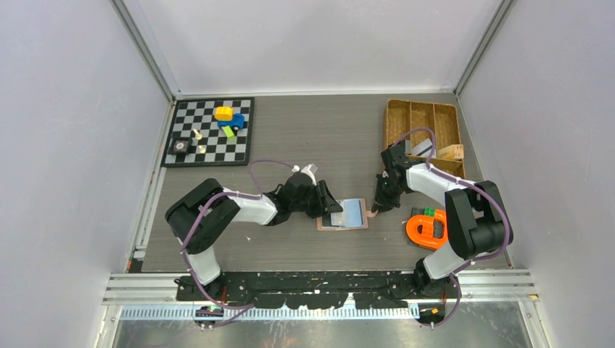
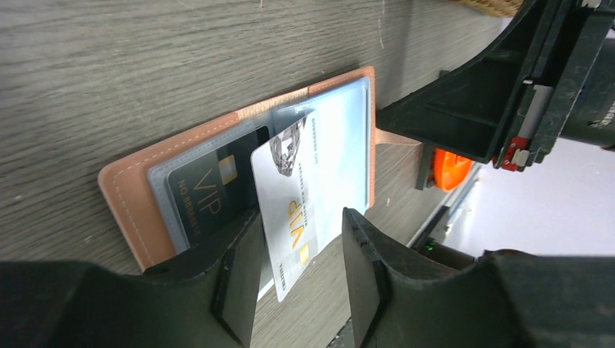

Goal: Put the credit cards into the card holder
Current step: Insert the credit card into the card holder.

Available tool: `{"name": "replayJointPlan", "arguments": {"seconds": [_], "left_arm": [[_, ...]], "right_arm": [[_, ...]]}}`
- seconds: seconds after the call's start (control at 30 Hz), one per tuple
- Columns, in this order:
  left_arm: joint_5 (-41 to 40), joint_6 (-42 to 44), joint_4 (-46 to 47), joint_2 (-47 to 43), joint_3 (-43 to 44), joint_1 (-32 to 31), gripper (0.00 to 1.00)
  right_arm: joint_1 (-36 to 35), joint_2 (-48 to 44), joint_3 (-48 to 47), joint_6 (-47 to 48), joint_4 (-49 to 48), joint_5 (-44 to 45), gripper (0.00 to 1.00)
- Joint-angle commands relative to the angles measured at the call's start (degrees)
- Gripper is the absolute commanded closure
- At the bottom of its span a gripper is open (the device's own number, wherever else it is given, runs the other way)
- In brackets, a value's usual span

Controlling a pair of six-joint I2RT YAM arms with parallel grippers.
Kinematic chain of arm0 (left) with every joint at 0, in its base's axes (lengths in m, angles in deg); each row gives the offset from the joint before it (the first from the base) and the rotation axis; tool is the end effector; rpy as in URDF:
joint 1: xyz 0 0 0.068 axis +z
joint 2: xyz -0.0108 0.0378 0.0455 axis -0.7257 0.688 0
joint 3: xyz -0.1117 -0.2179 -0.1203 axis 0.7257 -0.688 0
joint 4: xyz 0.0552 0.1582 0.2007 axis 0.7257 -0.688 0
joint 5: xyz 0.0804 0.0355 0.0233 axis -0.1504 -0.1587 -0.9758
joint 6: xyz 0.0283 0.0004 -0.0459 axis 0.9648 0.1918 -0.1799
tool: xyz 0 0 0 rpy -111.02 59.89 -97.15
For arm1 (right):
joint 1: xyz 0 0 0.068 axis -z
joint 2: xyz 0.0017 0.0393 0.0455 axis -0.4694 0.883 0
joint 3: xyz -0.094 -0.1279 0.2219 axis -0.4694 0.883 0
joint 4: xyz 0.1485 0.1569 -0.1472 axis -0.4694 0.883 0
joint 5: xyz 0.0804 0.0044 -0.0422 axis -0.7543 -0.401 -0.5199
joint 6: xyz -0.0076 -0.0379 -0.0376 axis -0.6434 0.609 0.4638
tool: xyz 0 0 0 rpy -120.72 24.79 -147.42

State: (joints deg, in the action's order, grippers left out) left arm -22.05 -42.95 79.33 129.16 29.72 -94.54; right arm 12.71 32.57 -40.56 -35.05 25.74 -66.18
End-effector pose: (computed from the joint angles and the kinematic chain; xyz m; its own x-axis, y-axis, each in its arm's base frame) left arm 0.2213 -0.2577 0.1292 -0.9209 -0.2895 -0.2611 0.0446 0.5872 -0.8082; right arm 0.2567 0.0761 0.1540 -0.9688 0.2058 -0.1380 0.1682 0.9551 0.2438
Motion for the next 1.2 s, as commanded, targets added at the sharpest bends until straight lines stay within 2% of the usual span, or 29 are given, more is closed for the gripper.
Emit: {"name": "replayJointPlan", "arguments": {"seconds": [0.0, 0.33, 0.7, 0.97, 1.17], "left_arm": [[-5.39, 6.80, -16.31, -2.85, 2.72, -0.52, 0.53], [-8.43, 10.61, -25.86, -3.06, 7.94, -2.80, 0.48], [-7.98, 14.28, -36.95, 3.63, 19.00, -5.52, 0.48], [-6.72, 14.33, -38.48, 5.28, 21.74, -6.57, 0.47], [-7.65, 14.59, -40.66, 2.56, 21.19, -6.57, 0.42]], "right_arm": [[-0.34, 0.28, -0.57, 0.09, 0.66, 0.71, 0.99], [-0.55, 0.69, -0.71, 0.21, 0.57, 0.41, 1.00], [-1.13, 1.25, -0.93, 0.31, 0.55, 0.36, 1.00], [-1.19, 1.24, -0.95, 0.31, 0.39, 0.68, 1.00], [-1.23, 0.82, -0.84, 0.31, 0.48, 1.76, 1.00]]}}
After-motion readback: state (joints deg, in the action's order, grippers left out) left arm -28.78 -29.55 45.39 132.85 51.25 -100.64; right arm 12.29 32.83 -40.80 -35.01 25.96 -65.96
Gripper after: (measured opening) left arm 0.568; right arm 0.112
